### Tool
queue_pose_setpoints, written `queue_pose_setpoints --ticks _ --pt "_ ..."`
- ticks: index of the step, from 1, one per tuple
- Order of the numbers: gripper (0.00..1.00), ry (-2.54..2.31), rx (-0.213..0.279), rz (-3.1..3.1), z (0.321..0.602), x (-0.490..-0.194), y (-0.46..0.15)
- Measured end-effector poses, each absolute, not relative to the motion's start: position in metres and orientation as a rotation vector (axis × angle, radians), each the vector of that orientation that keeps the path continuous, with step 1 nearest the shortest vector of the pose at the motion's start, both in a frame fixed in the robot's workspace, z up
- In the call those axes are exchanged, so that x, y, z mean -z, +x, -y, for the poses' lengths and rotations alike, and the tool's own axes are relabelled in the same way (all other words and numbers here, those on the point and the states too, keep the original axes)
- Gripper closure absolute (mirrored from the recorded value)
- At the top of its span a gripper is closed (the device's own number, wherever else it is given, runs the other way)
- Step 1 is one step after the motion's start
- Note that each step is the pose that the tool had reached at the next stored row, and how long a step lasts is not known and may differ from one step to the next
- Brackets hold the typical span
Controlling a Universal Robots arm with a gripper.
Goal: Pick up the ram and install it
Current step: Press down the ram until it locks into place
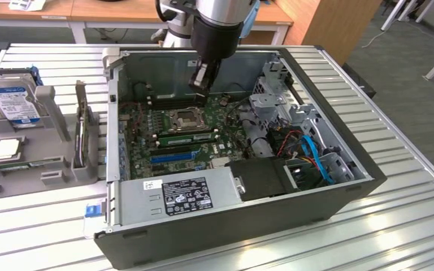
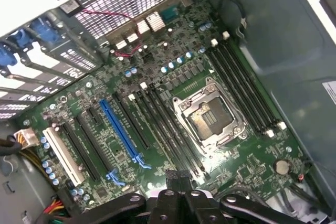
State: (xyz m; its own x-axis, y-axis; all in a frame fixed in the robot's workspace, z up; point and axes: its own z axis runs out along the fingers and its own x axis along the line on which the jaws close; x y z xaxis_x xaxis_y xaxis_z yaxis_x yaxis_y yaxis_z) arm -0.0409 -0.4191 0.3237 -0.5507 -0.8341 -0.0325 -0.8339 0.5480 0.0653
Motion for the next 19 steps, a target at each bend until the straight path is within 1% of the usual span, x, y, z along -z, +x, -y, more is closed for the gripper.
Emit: queue_pose_setpoints --ticks 19 --pt "0.9 1.227 0.115 2.894 0.4191 -0.3237 -0.0409"
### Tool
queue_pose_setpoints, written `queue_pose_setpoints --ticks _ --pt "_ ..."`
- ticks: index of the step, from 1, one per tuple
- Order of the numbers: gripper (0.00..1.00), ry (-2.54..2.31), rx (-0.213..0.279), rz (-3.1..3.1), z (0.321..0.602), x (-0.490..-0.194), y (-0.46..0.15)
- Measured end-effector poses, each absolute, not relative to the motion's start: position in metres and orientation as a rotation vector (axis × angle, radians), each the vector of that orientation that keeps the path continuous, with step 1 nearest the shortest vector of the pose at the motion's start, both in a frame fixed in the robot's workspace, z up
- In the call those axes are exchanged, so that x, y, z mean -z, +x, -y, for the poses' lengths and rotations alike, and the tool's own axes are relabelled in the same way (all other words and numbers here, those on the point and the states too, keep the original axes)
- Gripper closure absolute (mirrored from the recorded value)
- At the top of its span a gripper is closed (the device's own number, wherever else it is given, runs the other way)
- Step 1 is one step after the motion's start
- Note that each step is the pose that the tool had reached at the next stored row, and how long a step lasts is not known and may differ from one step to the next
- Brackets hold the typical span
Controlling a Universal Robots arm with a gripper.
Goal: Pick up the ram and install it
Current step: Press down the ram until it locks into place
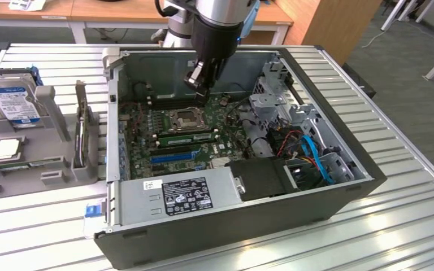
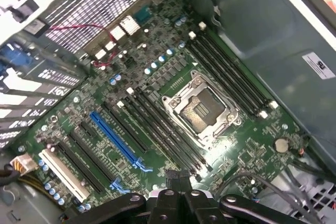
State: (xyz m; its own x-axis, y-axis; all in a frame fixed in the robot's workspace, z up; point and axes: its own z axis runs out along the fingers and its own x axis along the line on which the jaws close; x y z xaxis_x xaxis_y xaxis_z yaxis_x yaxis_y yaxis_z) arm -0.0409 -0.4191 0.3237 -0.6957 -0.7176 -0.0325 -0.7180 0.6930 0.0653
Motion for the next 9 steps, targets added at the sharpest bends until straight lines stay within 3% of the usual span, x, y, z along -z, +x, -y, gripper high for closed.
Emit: queue_pose_setpoints --ticks 9 --pt "0.9 -1.078 -0.114 -2.94 0.4191 -0.3237 -0.0409"
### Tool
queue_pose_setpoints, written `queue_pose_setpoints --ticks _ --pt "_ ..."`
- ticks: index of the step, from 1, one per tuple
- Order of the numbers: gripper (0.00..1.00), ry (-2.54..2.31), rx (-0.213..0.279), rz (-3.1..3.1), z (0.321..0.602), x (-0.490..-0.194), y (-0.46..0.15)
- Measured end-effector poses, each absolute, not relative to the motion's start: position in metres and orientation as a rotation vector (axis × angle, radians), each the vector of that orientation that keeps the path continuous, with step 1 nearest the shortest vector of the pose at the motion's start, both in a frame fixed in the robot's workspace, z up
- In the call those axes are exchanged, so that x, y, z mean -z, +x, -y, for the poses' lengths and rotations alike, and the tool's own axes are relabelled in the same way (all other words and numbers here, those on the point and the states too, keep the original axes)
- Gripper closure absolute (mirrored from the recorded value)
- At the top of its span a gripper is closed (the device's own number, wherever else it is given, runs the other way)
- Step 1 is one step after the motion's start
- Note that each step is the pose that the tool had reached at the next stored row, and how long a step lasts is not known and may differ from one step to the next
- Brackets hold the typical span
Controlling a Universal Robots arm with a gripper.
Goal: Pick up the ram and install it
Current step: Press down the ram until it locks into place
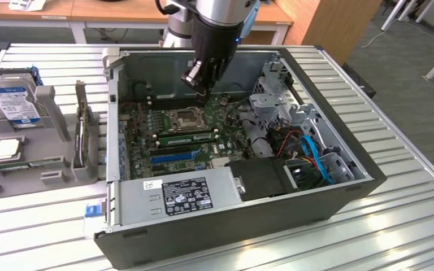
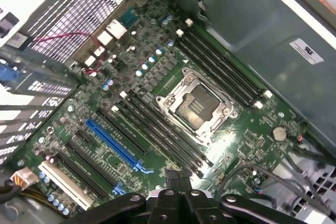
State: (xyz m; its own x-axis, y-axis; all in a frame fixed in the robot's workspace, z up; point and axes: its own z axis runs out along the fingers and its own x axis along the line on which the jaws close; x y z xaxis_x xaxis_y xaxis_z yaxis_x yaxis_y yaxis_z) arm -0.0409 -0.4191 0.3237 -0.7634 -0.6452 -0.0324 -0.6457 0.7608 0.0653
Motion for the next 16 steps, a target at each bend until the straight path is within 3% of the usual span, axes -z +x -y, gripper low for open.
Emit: queue_pose_setpoints --ticks 16 --pt "0.9 -0.797 -0.112 -3.021 0.4191 -0.3237 -0.0409"
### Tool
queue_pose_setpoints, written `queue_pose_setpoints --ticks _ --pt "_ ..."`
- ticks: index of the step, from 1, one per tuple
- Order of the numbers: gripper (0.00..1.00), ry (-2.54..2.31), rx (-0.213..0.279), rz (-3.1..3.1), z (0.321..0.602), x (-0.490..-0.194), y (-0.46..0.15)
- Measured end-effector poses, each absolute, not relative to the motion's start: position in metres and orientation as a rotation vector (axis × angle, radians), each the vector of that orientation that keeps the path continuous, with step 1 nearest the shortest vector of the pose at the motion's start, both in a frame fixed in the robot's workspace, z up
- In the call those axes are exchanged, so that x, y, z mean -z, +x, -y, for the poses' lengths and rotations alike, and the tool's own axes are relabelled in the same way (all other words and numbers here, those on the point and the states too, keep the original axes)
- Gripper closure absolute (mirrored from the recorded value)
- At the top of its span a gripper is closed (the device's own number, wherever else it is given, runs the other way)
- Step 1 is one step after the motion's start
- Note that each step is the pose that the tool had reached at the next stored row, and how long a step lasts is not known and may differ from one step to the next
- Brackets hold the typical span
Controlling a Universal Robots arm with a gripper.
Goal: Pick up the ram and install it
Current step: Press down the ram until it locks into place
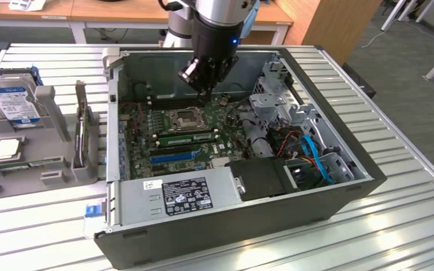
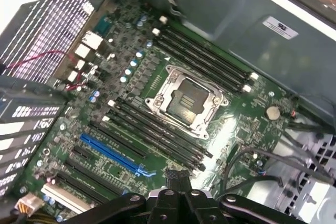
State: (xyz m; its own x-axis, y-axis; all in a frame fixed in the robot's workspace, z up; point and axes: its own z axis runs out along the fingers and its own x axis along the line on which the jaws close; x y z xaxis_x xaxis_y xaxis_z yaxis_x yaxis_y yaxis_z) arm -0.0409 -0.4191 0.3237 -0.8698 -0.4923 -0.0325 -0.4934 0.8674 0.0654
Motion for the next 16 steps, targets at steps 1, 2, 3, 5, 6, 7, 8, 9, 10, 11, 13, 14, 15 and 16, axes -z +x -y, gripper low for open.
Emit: queue_pose_setpoints --ticks 1,2,3,5,6,7,8,9,10,11,13,14,15,16 --pt "0.9 -0.778 -0.112 -3.026 0.4191 -0.3237 -0.041" --pt "0.9 -0.757 -0.112 -3.031 0.4191 -0.3237 -0.0409" --pt "0.9 -0.737 -0.111 -3.035 0.4191 -0.3237 -0.0409" --pt "0.9 -0.696 -0.111 -3.044 0.4191 -0.3237 -0.0409" --pt "0.9 -0.675 -0.111 -3.048 0.4191 -0.3237 -0.0409" --pt "0.9 -0.653 -0.111 -3.052 0.4191 -0.3237 -0.0409" --pt "0.9 -0.63 -0.11 -3.057 0.4191 -0.3237 -0.0409" --pt "0.9 -0.609 -0.11 -3.06 0.4191 -0.3236 -0.0409" --pt "0.9 -0.587 -0.11 -3.064 0.4191 -0.3236 -0.041" --pt "0.9 -0.566 -0.11 -3.068 0.4191 -0.3236 -0.0409" --pt "0.9 -0.522 -0.11 -3.074 0.4191 -0.3236 -0.041" --pt "0.9 -0.498 -0.109 -3.078 0.4191 -0.3236 -0.0409" --pt "0.9 -0.475 -0.109 -3.081 0.4191 -0.3236 -0.0409" --pt "0.9 -0.453 -0.109 -3.084 0.4191 -0.3236 -0.0409"
